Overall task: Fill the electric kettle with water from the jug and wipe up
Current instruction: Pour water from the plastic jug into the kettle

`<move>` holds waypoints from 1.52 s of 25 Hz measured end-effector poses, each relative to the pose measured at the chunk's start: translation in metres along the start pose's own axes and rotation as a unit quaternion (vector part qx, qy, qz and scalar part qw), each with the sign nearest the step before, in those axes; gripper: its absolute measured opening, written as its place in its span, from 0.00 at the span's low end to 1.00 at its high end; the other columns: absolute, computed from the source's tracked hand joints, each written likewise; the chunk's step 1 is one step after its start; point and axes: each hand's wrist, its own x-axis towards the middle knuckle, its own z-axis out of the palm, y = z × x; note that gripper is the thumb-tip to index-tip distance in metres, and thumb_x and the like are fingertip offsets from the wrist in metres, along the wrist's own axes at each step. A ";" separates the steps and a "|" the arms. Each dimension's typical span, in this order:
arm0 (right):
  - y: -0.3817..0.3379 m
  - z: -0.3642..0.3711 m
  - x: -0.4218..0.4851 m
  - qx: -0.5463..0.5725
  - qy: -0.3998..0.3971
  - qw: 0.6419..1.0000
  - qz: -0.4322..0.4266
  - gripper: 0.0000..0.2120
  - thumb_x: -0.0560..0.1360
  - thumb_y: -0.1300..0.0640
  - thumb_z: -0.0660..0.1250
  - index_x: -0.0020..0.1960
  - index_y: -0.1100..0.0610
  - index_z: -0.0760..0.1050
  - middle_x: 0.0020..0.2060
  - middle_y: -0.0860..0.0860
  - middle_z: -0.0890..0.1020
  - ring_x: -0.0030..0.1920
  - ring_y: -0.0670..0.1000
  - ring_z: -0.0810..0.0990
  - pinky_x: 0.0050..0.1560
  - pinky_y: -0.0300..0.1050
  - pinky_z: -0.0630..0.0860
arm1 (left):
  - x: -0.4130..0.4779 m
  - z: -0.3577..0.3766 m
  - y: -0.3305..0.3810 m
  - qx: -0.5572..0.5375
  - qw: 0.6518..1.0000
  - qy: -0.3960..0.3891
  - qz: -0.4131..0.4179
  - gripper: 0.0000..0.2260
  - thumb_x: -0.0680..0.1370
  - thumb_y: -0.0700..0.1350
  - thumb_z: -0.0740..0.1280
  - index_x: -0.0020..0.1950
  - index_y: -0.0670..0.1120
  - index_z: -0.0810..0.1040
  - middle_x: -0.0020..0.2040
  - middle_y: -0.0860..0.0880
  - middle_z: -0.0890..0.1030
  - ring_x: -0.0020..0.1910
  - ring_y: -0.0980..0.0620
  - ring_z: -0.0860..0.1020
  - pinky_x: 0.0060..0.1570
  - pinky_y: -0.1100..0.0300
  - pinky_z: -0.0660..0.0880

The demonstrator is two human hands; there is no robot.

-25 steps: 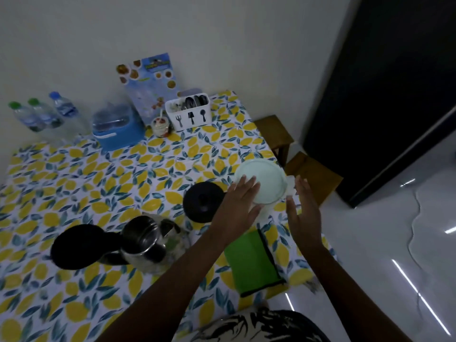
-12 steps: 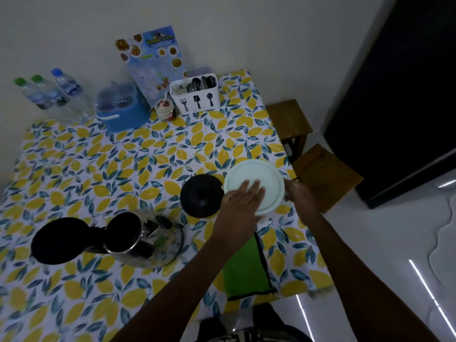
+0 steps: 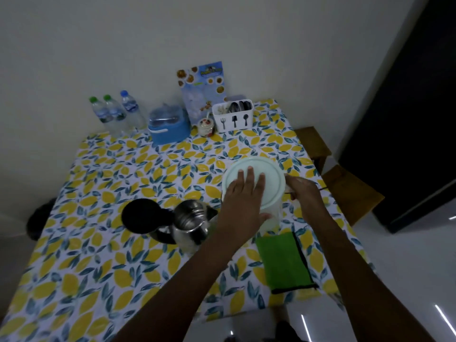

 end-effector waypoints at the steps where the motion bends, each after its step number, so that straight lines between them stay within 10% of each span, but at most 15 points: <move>1: -0.014 0.007 -0.007 -0.004 0.000 1.000 -0.011 0.22 0.64 0.34 0.70 0.23 0.50 0.73 0.20 0.44 0.74 0.21 0.40 0.72 0.25 0.37 0.70 | -0.008 -0.005 -0.007 -0.015 1.000 0.004 -0.003 0.45 0.75 0.61 0.67 0.80 0.44 0.44 0.80 0.38 0.45 0.79 0.38 0.46 0.76 0.44 0.51; 10: -0.111 0.054 -0.050 -0.237 -0.029 0.967 -0.094 0.22 0.74 0.41 0.69 0.38 0.60 0.73 0.35 0.60 0.75 0.30 0.51 0.74 0.21 0.31 0.63 | -0.046 -0.004 -0.036 -0.200 0.971 0.067 -0.109 0.45 0.75 0.54 0.70 0.79 0.42 0.43 0.80 0.37 0.44 0.78 0.37 0.45 0.76 0.46 0.48; 14: -0.130 0.067 -0.070 -0.308 -0.071 0.942 -0.112 0.25 0.77 0.46 0.67 0.52 0.72 0.78 0.47 0.70 0.77 0.48 0.62 0.81 0.40 0.45 0.73 | -0.051 0.002 -0.038 -0.245 0.954 0.083 -0.154 0.49 0.72 0.55 0.73 0.79 0.41 0.44 0.80 0.36 0.47 0.79 0.38 0.47 0.76 0.47 0.51; 22: -0.152 0.091 -0.084 -0.382 -0.070 0.913 -0.126 0.25 0.75 0.45 0.69 0.29 0.56 0.64 0.28 0.53 0.66 0.30 0.51 0.66 0.34 0.47 0.59 | -0.062 0.006 -0.043 -0.310 0.928 0.097 -0.181 0.49 0.72 0.52 0.74 0.79 0.42 0.43 0.80 0.37 0.47 0.79 0.39 0.46 0.77 0.48 0.49; 38: -0.163 0.104 -0.084 -0.424 -0.068 0.891 -0.146 0.21 0.74 0.45 0.71 0.29 0.54 0.69 0.27 0.50 0.72 0.29 0.47 0.70 0.32 0.41 0.65 | -0.066 0.005 -0.043 -0.352 0.905 0.119 -0.206 0.48 0.73 0.51 0.74 0.79 0.43 0.43 0.80 0.39 0.47 0.79 0.40 0.47 0.76 0.48 0.52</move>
